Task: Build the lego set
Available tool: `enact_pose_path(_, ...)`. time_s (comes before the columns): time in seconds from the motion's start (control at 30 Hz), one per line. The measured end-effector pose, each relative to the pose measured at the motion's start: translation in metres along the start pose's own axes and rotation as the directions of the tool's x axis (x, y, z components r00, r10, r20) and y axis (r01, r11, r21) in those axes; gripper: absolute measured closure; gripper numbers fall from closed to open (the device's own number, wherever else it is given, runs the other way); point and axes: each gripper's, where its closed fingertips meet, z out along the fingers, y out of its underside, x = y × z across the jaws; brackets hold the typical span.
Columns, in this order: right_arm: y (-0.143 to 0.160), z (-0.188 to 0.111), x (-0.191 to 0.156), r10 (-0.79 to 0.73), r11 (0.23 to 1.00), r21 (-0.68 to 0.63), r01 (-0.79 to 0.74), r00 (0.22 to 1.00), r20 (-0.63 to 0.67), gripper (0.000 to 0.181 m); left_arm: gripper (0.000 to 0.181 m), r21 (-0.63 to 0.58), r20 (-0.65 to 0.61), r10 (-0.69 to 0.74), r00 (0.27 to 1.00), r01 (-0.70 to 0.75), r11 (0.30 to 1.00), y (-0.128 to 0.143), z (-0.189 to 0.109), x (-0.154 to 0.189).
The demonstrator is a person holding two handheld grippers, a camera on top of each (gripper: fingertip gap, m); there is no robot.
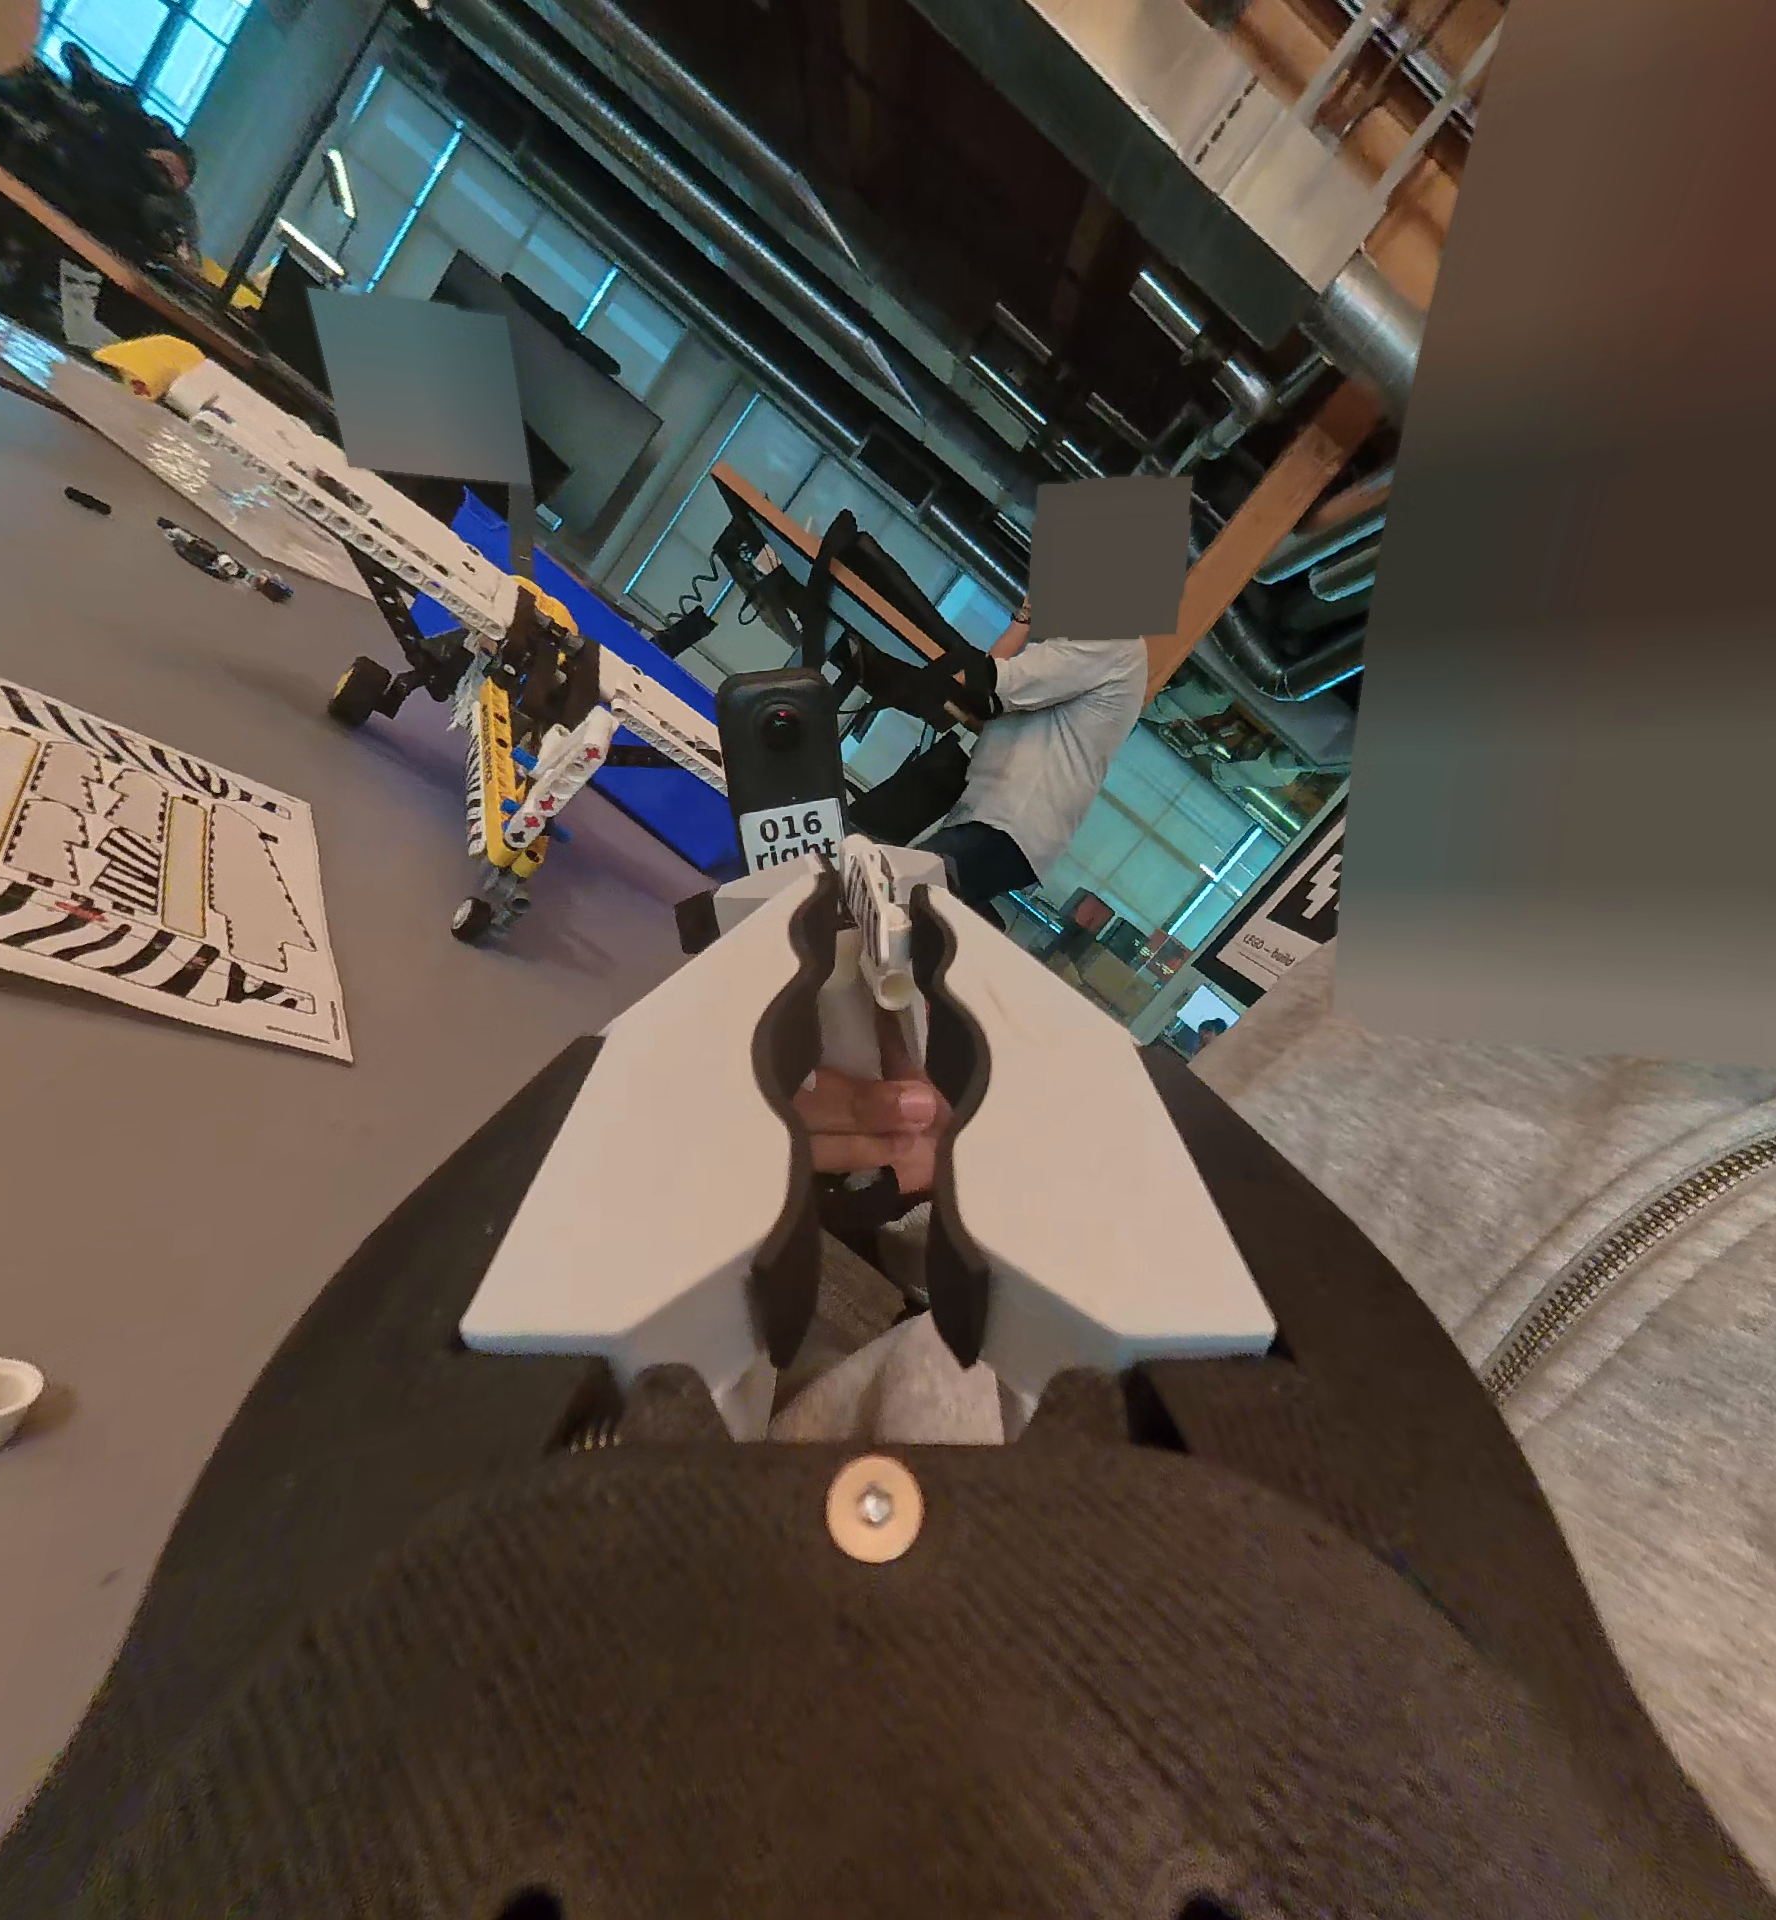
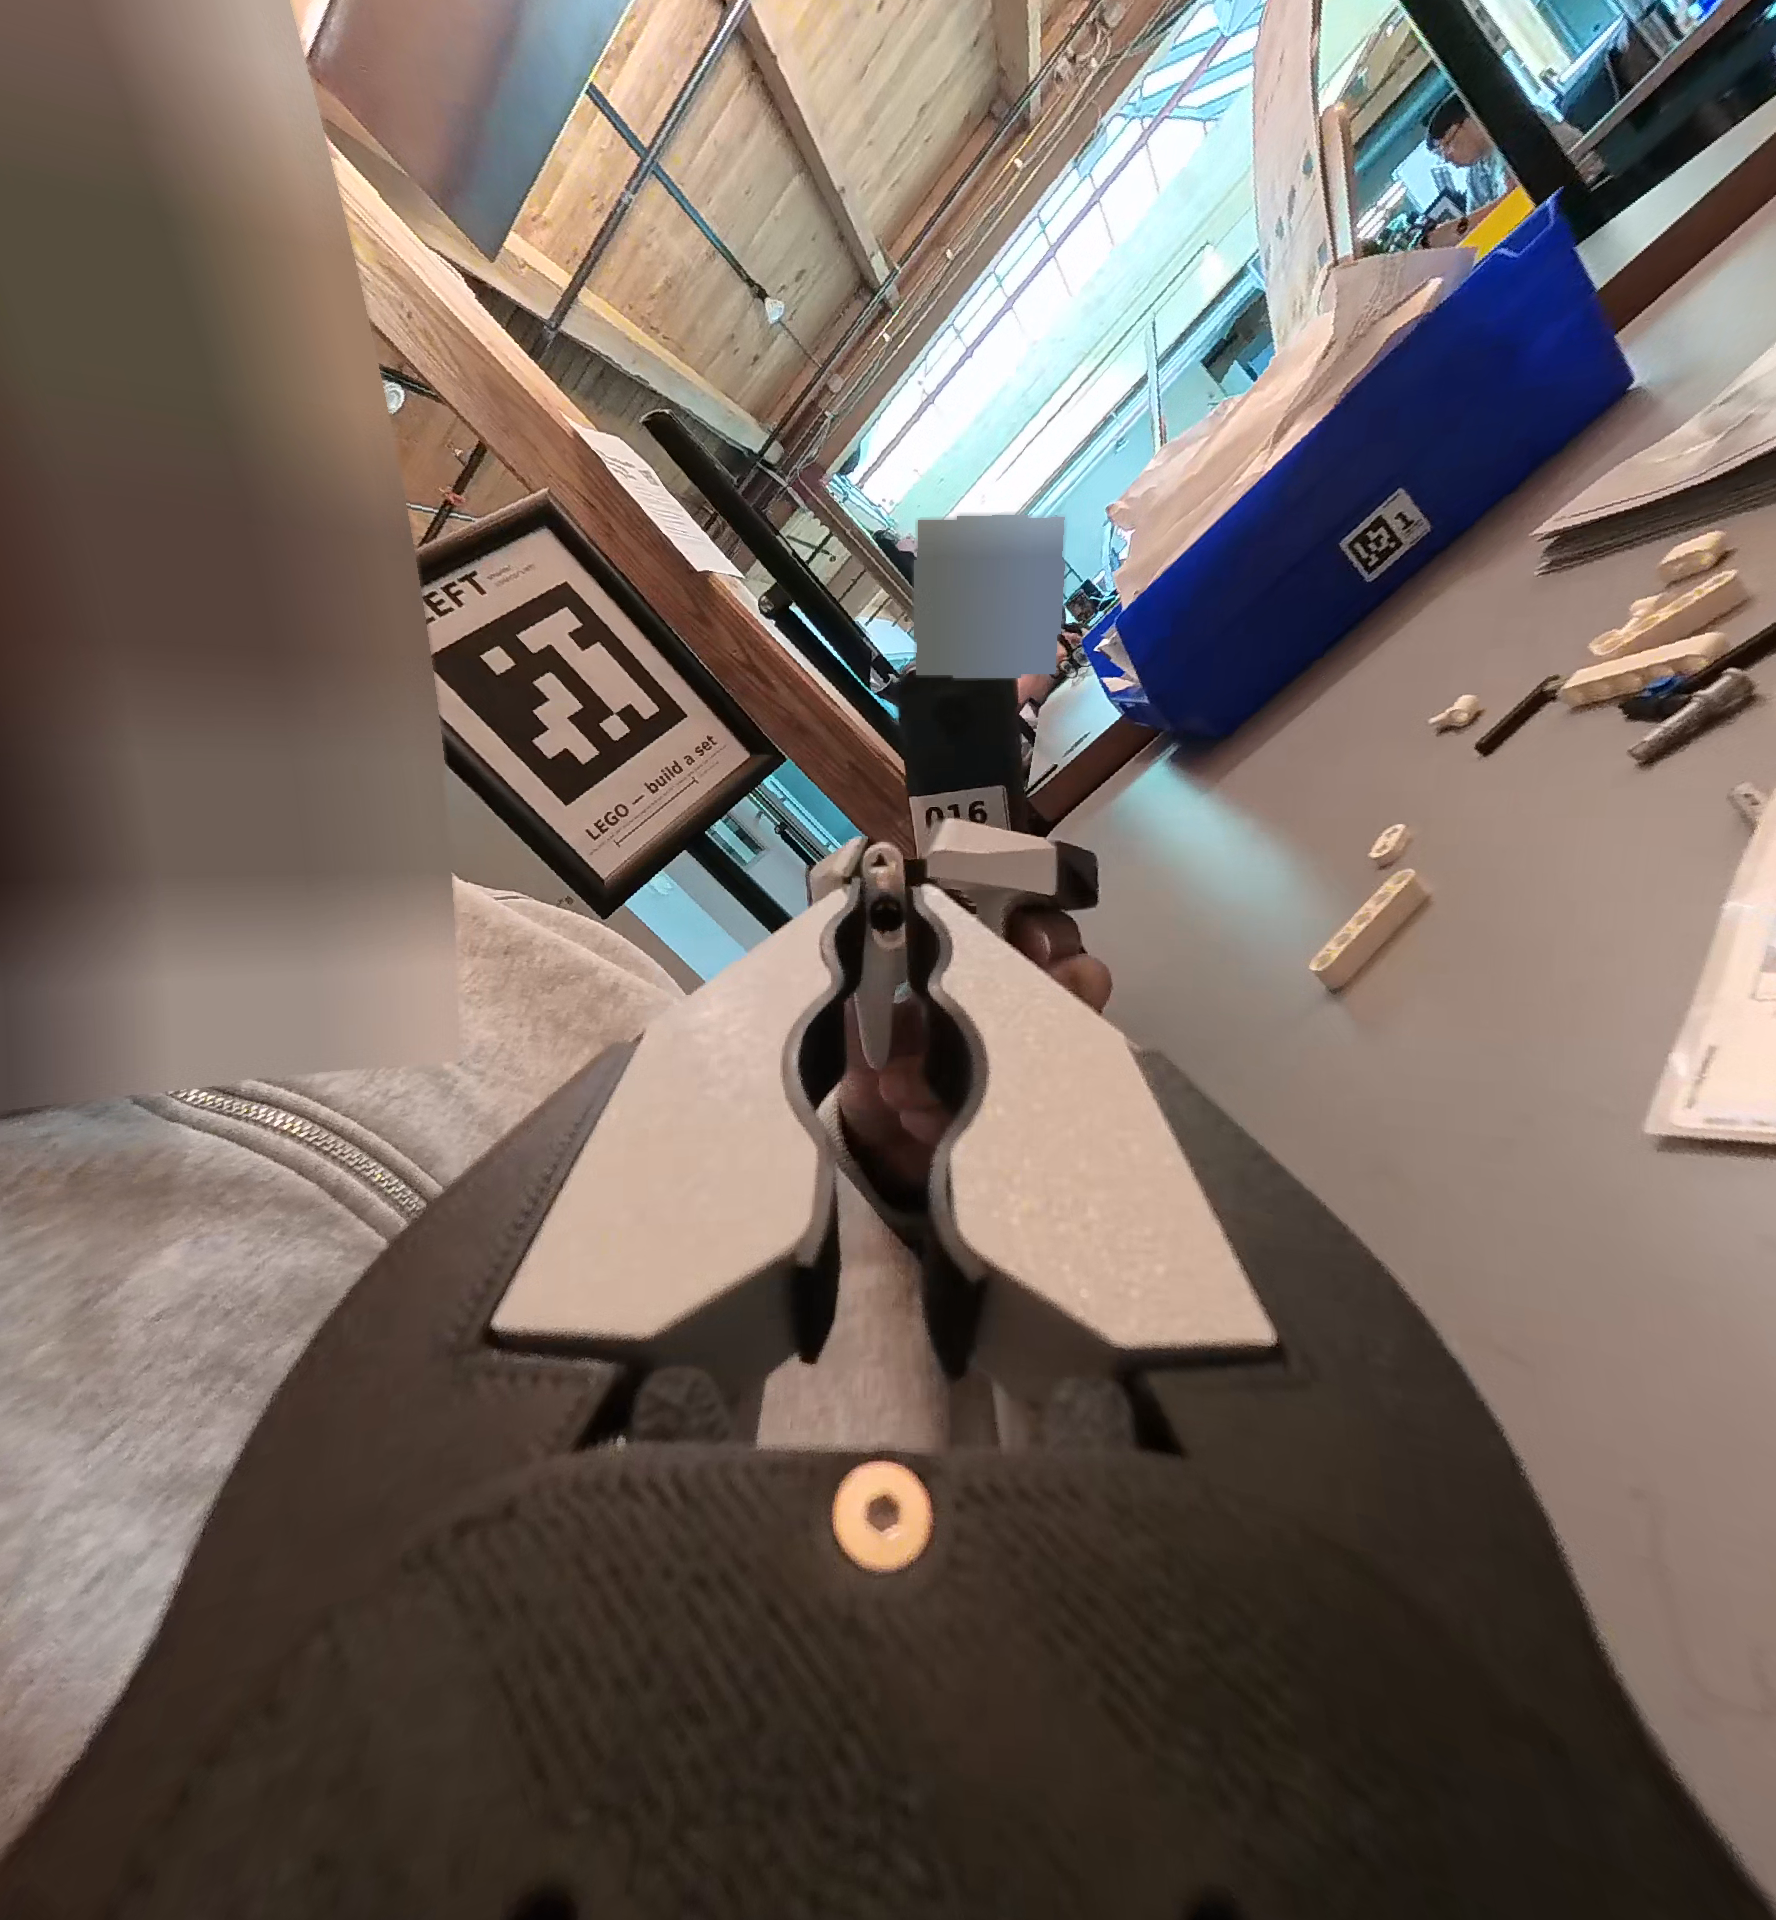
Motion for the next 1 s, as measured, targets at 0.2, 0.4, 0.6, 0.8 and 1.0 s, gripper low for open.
enact_pose_path(0.2, 0.0, 0.001, 0.001, -0.024, 1.0, -0.001, 0.024, 1.0, -0.02, 0.176, 0.173, 0.012, -0.015, -0.046, 0.999, 0.046, 0.999, -0.002, -0.001, 0.0)
enact_pose_path(0.4, 0.002, 0.003, -0.009, -0.142, 0.99, -0.01, 0.142, 0.99, -0.011, 0.176, 0.167, -0.012, -0.041, -0.021, 0.999, 0.02, 1.0, 0.0, -0.003, 0.006)
enact_pose_path(0.6, 0.008, 0.006, -0.022, -0.313, 0.948, -0.056, 0.312, 0.95, -0.009, 0.176, 0.175, -0.064, -0.082, 0.14, 0.987, -0.146, 0.987, 0.005, -0.005, 0.022)
enact_pose_path(0.8, 0.018, 0.005, -0.023, -0.724, 0.684, -0.209, 0.699, 0.685, -0.077, 0.175, 0.173, -0.093, -0.063, 0.224, 0.973, -0.229, 0.969, 0.01, -0.004, 0.022)
enact_pose_path(1.0, 0.021, 0.007, -0.024, -0.755, 0.648, -0.208, 0.732, 0.653, -0.054, 0.176, 0.173, -0.09, -0.104, 0.212, 0.972, -0.221, 0.971, 0.01, -0.006, 0.025)
